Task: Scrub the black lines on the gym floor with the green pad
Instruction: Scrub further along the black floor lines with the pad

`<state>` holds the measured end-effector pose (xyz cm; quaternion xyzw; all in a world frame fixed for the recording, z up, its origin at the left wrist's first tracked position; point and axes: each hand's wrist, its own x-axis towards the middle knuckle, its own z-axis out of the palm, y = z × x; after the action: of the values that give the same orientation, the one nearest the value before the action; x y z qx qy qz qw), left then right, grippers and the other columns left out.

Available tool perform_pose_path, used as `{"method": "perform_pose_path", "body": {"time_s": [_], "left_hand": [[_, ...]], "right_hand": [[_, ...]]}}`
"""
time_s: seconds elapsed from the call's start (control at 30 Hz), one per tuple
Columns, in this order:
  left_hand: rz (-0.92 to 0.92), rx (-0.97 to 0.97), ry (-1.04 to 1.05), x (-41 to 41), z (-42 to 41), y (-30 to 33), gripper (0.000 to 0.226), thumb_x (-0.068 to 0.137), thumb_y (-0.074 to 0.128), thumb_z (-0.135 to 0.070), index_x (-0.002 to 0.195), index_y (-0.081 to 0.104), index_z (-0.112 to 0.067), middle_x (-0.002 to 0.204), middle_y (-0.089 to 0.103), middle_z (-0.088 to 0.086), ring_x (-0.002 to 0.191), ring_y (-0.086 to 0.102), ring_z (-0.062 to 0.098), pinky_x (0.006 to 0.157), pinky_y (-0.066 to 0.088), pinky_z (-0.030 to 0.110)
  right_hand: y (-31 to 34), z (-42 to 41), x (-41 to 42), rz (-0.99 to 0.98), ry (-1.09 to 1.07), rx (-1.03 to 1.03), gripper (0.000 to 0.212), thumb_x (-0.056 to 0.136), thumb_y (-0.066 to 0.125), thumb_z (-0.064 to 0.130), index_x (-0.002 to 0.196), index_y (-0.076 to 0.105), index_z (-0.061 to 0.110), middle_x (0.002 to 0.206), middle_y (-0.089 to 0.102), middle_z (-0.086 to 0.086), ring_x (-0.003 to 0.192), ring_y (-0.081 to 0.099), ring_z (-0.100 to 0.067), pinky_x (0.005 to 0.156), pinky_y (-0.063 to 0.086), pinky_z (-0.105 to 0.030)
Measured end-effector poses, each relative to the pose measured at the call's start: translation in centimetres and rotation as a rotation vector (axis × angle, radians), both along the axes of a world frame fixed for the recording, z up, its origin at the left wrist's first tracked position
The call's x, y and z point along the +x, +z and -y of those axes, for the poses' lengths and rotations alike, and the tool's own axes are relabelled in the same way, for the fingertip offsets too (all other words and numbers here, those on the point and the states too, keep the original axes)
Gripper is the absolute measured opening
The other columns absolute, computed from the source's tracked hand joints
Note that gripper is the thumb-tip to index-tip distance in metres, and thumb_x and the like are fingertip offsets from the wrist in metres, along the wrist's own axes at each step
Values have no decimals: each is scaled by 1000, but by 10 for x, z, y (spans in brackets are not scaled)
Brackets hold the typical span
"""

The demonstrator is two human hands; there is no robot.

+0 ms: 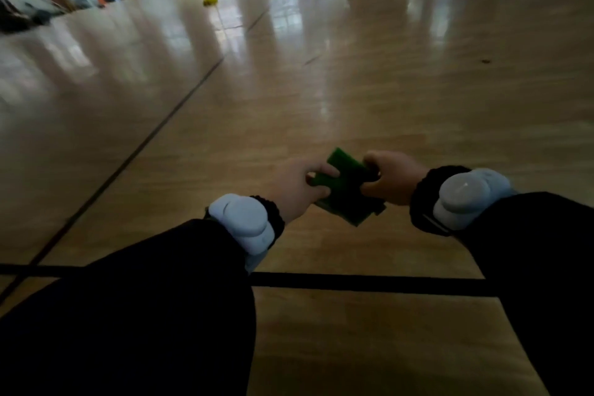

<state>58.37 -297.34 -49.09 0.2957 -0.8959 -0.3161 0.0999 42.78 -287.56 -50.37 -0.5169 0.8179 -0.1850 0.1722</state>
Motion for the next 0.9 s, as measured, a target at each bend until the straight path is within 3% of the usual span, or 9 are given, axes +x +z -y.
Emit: {"method": "perform_pose_path", "body": {"time_s": [0.1, 0.2, 0.27, 0.4, 0.57, 0.67, 0.77, 0.83, 0.9], "left_hand": [[4, 0, 73, 10, 1, 11, 25, 87, 67, -13, 106, 67, -30, 131, 55, -2, 109, 56, 21, 92, 50, 34], [17, -12, 120, 14, -3, 17, 25, 87, 67, -13, 103, 66, -32, 131, 55, -3, 103, 57, 21, 86, 50, 32], [23, -2, 117, 18, -6, 13, 25, 87, 67, -14, 105, 66, -31, 127, 54, -7, 94, 57, 18, 84, 49, 31], [17, 37, 117, 27, -21, -34, 26, 87, 67, -16, 108, 65, -32, 112, 58, -7, 92, 57, 14, 80, 46, 26], [50, 111, 126, 30, -37, -109, 27, 90, 61, -10, 104, 61, -33, 119, 56, -7, 95, 60, 15, 69, 49, 19], [89, 195, 90, 29, -45, -144, 28, 92, 58, -11, 111, 60, -31, 122, 55, -3, 103, 60, 19, 83, 55, 32], [63, 296, 80, 26, -43, -171, 29, 92, 58, -9, 110, 58, -32, 126, 55, 0, 106, 59, 20, 86, 54, 33], [74, 317, 93, 26, -41, -186, 31, 94, 56, -10, 118, 57, -29, 133, 52, 1, 113, 56, 20, 88, 52, 29], [215, 237, 86, 31, -40, -208, 43, 96, 53, -14, 136, 46, -24, 149, 35, 4, 131, 43, 23, 102, 44, 31]], "right_hand": [[7, 8, 7, 66, 47, -59, 28, 91, 59, 15, 114, 54, 0, 115, 58, -19, 90, 52, -26, 73, 39, -32], [11, 8, 11, 112, 70, -90, 28, 92, 57, 15, 116, 53, 0, 116, 57, -18, 87, 47, -22, 71, 37, -29], [5, 6, 13, 148, 63, -97, 28, 92, 57, 15, 116, 53, 1, 117, 57, -18, 90, 53, -26, 72, 41, -33], [-31, -2, 15, 246, 46, -14, 25, 92, 58, 16, 113, 53, 4, 117, 58, -17, 99, 59, -31, 75, 48, -36], [-88, -24, 23, 226, 71, 169, 23, 93, 56, 19, 113, 52, 8, 107, 56, -12, 89, 53, -23, 73, 42, -28], [-113, -32, 27, 130, 77, 275, 14, 95, 53, 21, 103, 49, 10, 98, 50, -8, 83, 47, -21, 71, 38, -29], [-127, -31, 27, 89, 56, 343, 16, 95, 52, 21, 105, 50, 8, 98, 50, -9, 84, 46, -21, 71, 37, -30], [-133, -30, 26, 68, 36, 360, 25, 96, 52, 21, 116, 51, 5, 110, 55, -10, 88, 49, -24, 75, 43, -33], [-142, -32, 28, 50, 8, 381, 31, 96, 52, 21, 123, 48, 6, 125, 50, -13, 100, 53, -28, 88, 48, -37]]}}
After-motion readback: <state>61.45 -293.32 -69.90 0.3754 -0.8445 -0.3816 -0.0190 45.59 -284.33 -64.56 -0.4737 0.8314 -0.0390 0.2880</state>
